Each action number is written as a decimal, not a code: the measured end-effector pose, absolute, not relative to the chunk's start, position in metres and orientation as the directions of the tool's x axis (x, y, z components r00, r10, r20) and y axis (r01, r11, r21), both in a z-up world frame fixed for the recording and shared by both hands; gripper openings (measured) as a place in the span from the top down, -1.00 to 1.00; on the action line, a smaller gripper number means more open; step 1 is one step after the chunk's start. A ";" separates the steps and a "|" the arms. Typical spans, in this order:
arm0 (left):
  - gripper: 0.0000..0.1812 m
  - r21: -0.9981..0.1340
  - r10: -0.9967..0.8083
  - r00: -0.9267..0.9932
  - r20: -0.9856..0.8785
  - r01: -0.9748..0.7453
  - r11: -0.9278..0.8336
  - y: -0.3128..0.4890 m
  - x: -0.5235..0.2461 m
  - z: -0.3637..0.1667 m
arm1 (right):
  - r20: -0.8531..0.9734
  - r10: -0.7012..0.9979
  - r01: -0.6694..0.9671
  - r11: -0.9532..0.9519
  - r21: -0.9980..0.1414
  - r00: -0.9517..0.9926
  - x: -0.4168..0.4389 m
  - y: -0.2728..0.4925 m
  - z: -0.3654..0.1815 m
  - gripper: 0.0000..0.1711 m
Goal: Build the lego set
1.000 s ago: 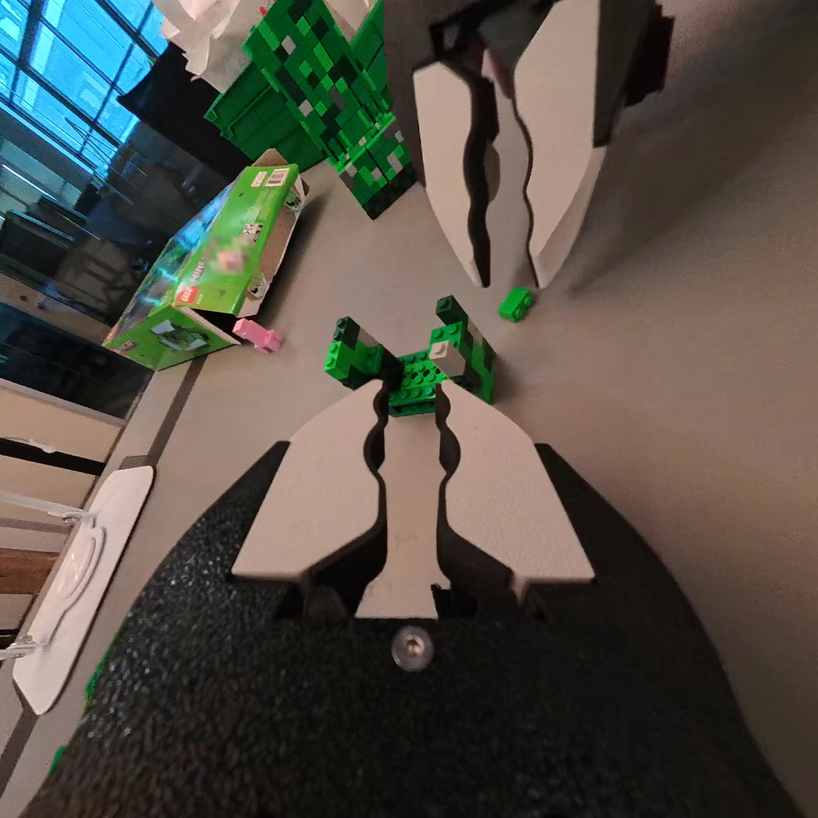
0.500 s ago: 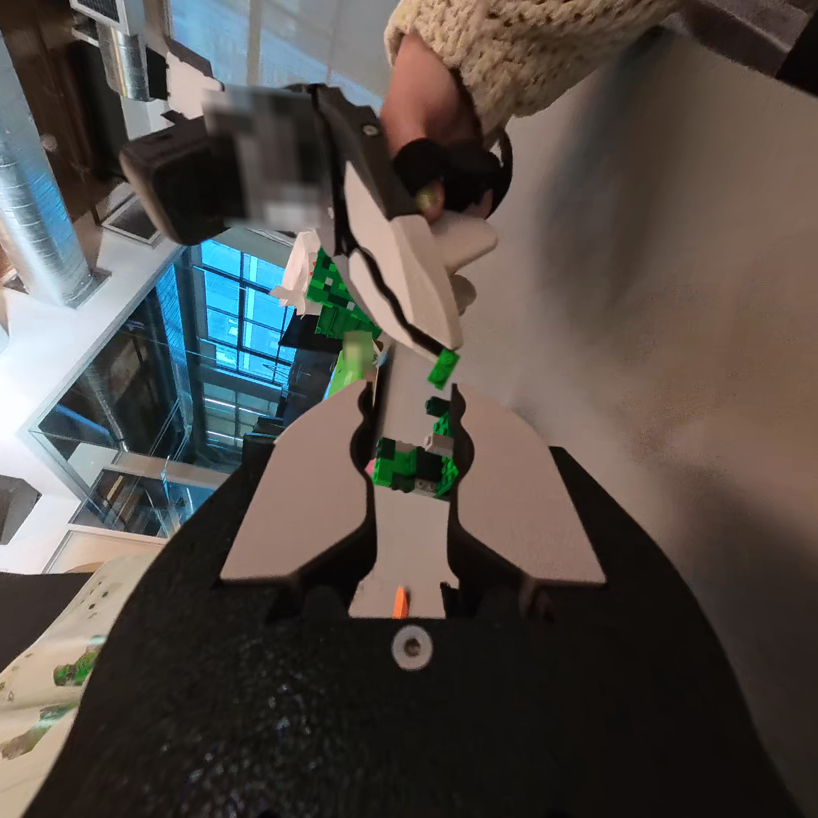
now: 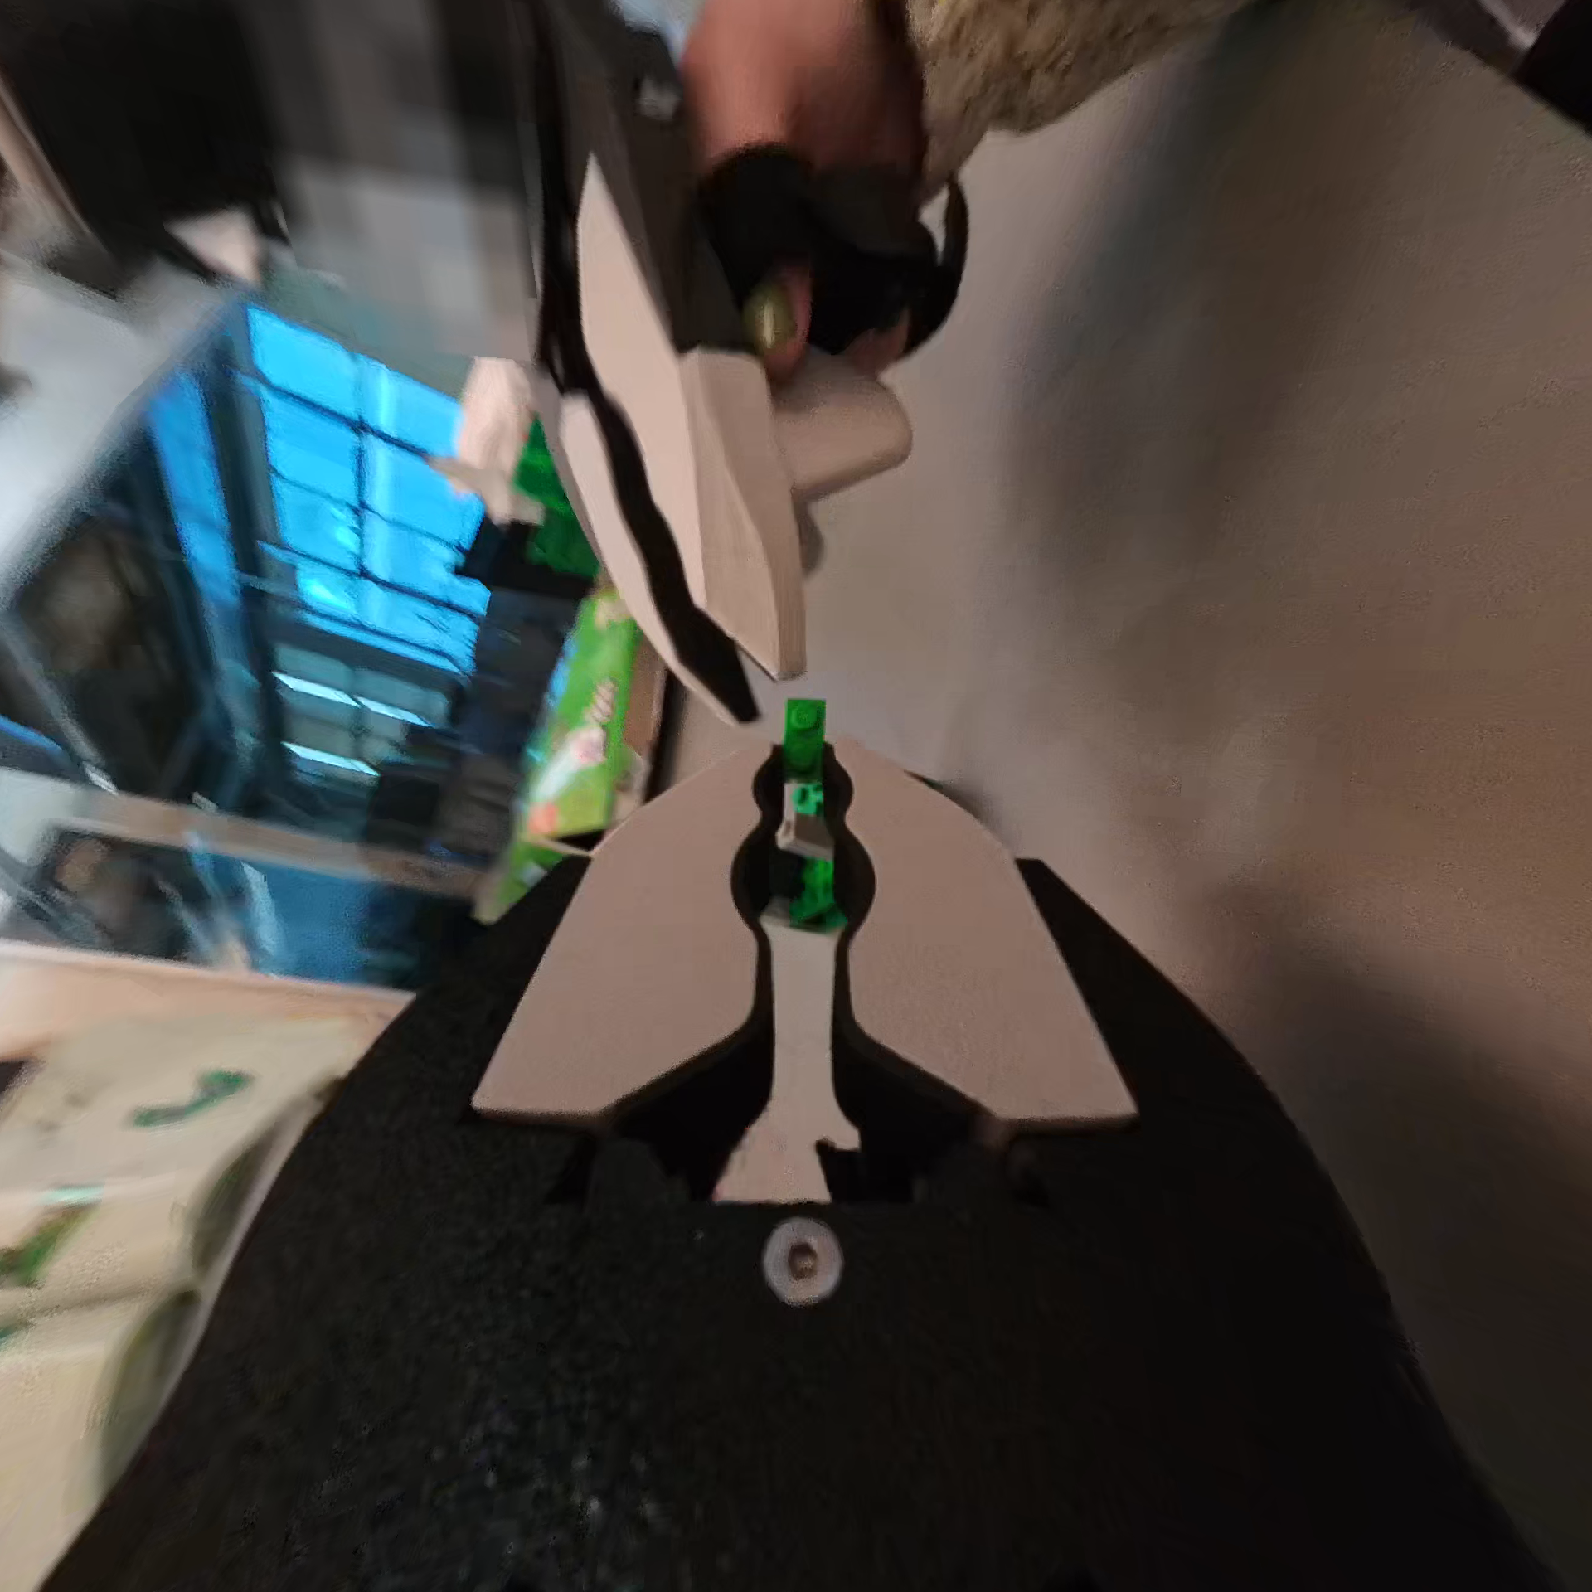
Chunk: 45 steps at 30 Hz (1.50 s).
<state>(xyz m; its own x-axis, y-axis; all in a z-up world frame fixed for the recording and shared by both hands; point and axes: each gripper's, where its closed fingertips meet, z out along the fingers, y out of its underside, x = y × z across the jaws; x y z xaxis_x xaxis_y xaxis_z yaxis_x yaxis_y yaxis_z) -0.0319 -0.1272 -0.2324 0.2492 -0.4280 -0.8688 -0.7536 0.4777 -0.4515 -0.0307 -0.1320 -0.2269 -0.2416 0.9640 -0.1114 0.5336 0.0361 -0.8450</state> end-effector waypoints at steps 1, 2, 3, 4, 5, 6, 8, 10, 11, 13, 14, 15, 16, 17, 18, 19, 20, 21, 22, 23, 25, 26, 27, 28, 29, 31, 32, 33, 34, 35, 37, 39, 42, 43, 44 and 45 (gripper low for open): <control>0.92 -0.501 -0.488 0.280 -0.827 -0.759 0.415 -0.125 -0.034 -0.236 | -0.024 0.975 0.523 0.097 -0.847 -0.220 -0.031 -0.127 -0.224 0.69; 0.92 -0.548 -0.541 0.309 -0.782 -0.755 0.361 -0.124 -0.035 -0.239 | 0.057 0.975 0.511 0.163 -0.844 -0.216 -0.032 -0.127 -0.220 0.67; 0.92 -0.582 -0.579 0.331 -0.745 -0.747 0.322 -0.124 -0.036 -0.241 | 0.133 0.965 0.507 0.233 -0.830 -0.225 -0.032 -0.129 -0.218 0.67; 0.92 -0.606 -0.606 0.348 -0.716 -0.740 0.291 -0.124 -0.036 -0.242 | 0.203 0.949 0.515 0.302 -0.802 -0.241 -0.033 -0.133 -0.219 0.67; 0.92 -0.625 -0.625 0.361 -0.692 -0.733 0.268 -0.124 -0.037 -0.243 | 0.264 0.930 0.532 0.363 -0.765 -0.256 -0.033 -0.136 -0.221 0.67; 0.92 -0.639 -0.645 0.366 -0.671 -0.727 0.252 -0.125 -0.036 -0.244 | 0.311 0.912 0.550 0.410 -0.727 -0.270 -0.034 -0.139 -0.224 0.67; 0.92 -0.652 -0.674 0.359 -0.646 -0.718 0.243 -0.128 -0.035 -0.247 | 0.389 0.878 0.593 0.476 -0.650 -0.278 -0.036 -0.138 -0.232 0.68; 0.92 -0.647 -0.682 0.344 -0.646 -0.721 0.249 -0.130 -0.034 -0.249 | 0.425 0.855 0.606 0.513 -0.608 -0.297 -0.037 -0.139 -0.237 0.68; 0.92 -0.646 -0.683 0.341 -0.646 -0.721 0.250 -0.131 -0.033 -0.249 | 0.425 0.851 0.608 0.520 -0.600 -0.309 -0.037 -0.140 -0.239 0.69; 0.92 -0.650 -0.693 0.337 -0.638 -0.718 0.249 -0.132 -0.032 -0.249 | 0.423 0.844 0.617 0.532 -0.580 -0.329 -0.037 -0.141 -0.244 0.72; 0.92 -0.650 -0.696 0.335 -0.635 -0.718 0.248 -0.132 -0.032 -0.250 | 0.419 0.841 0.618 0.538 -0.573 -0.342 -0.037 -0.142 -0.246 0.78; 0.92 -0.650 -0.698 0.334 -0.634 -0.719 0.247 -0.132 -0.033 -0.250 | 0.422 0.839 0.620 0.540 -0.569 -0.344 -0.036 -0.142 -0.247 0.86; 0.92 -0.652 -0.702 0.331 -0.630 -0.717 0.247 -0.133 -0.033 -0.251 | 0.419 0.840 0.620 0.538 -0.570 -0.343 -0.036 -0.142 -0.248 0.89; 0.92 -0.657 -0.712 0.327 -0.621 -0.713 0.245 -0.134 -0.032 -0.253 | 0.401 0.849 0.625 0.526 -0.577 -0.345 -0.036 -0.143 -0.250 0.89; 0.92 -0.662 -0.722 0.324 -0.611 -0.710 0.241 -0.135 -0.031 -0.255 | 0.377 0.861 0.628 0.508 -0.589 -0.342 -0.035 -0.144 -0.251 0.89; 0.91 -0.666 -0.735 0.321 -0.597 -0.709 0.231 -0.136 -0.030 -0.258 | 0.353 0.872 0.628 0.488 -0.606 -0.338 -0.034 -0.145 -0.254 0.89; 0.91 -0.668 -0.755 0.313 -0.576 -0.712 0.215 -0.138 -0.030 -0.262 | 0.319 0.886 0.627 0.464 -0.626 -0.337 -0.033 -0.147 -0.257 0.90; 0.91 -0.666 -0.778 0.300 -0.553 -0.719 0.196 -0.140 -0.029 -0.266 | 0.277 0.900 0.627 0.434 -0.647 -0.337 -0.032 -0.149 -0.262 0.90; 0.91 -0.662 -0.798 0.289 -0.528 -0.729 0.175 -0.142 -0.028 -0.271 | 0.235 0.912 0.628 0.404 -0.665 -0.338 -0.032 -0.151 -0.266 0.90; 0.91 -0.656 -0.817 0.279 -0.505 -0.738 0.154 -0.144 -0.028 -0.276 | 0.197 0.920 0.629 0.378 -0.679 -0.339 -0.031 -0.153 -0.271 0.90; 0.90 -0.644 -0.855 0.264 -0.446 -0.758 0.102 -0.149 -0.027 -0.287 | 0.113 0.932 0.640 0.322 -0.697 -0.345 -0.030 -0.157 -0.280 0.90; 0.90 -0.641 -0.869 0.262 -0.419 -0.764 0.078 -0.151 -0.027 -0.290 | 0.075 0.935 0.646 0.297 -0.704 -0.347 -0.029 -0.159 -0.284 0.90; 0.89 -0.641 -0.875 0.267 -0.404 -0.765 0.063 -0.152 -0.028 -0.292 | 0.043 0.937 0.647 0.271 -0.713 -0.345 -0.029 -0.160 -0.287 0.89; 0.88 -0.640 -0.879 0.268 -0.395 -0.766 0.054 -0.152 -0.029 -0.291 | 0.010 0.938 0.639 0.244 -0.729 -0.346 -0.030 -0.161 -0.286 0.90; 0.82 -0.639 -0.876 0.274 -0.398 -0.767 0.050 -0.151 -0.032 -0.290 | -0.022 0.940 0.641 0.215 -0.737 -0.341 -0.029 -0.160 -0.287 0.90; 0.74 -0.643 -0.863 0.289 -0.413 -0.764 0.052 -0.147 -0.040 -0.284 | -0.061 0.941 0.657 0.185 -0.730 -0.333 -0.028 -0.158 -0.291 0.91; 0.74 -0.652 -0.853 0.307 -0.423 -0.757 0.051 -0.143 -0.044 -0.280 | -0.068 0.940 0.657 0.181 -0.731 -0.335 -0.027 -0.158 -0.291 0.91; 0.74 -0.664 -0.844 0.325 -0.428 -0.746 0.049 -0.140 -0.048 -0.275 | -0.076 0.939 0.659 0.177 -0.731 -0.336 -0.027 -0.158 -0.291 0.91; 0.74 -0.678 -0.838 0.343 -0.425 -0.733 0.044 -0.138 -0.051 -0.271 | -0.082 0.939 0.661 0.172 -0.730 -0.335 -0.027 -0.157 -0.291 0.91; 0.75 -0.695 -0.832 0.363 -0.419 -0.719 0.036 -0.136 -0.054 -0.268 | -0.088 0.939 0.664 0.166 -0.729 -0.332 -0.027 -0.156 -0.291 0.90; 0.76 -0.715 -0.821 0.391 -0.417 -0.698 0.031 -0.132 -0.057 -0.262 | -0.090 0.942 0.669 0.160 -0.726 -0.323 -0.027 -0.154 -0.289 0.87; 0.76 -0.716 -0.808 0.404 -0.428 -0.698 0.031 -0.129 -0.060 -0.260 | -0.069 0.945 0.665 0.171 -0.727 -0.319 -0.029 -0.154 -0.285 0.82; 0.77 -0.703 -0.802 0.403 -0.440 -0.711 0.028 -0.127 -0.062 -0.263 | -0.031 0.947 0.683 0.207 -0.700 -0.318 -0.029 -0.154 -0.281 0.81; 0.77 -0.697 -0.802 0.400 -0.443 -0.717 0.028 -0.127 -0.062 -0.265 | -0.010 0.946 0.694 0.231 -0.682 -0.324 -0.029 -0.154 -0.282 0.81; 0.77 -0.692 -0.802 0.398 -0.446 -0.722 0.027 -0.126 -0.063 -0.266 | 0.019 0.941 0.703 0.266 -0.659 -0.338 -0.028 -0.154 -0.284 0.81; 0.77 -0.688 -0.802 0.396 -0.448 -0.726 0.025 -0.126 -0.063 -0.267 | 0.052 0.934 0.708 0.304 -0.637 -0.354 -0.027 -0.154 -0.286 0.82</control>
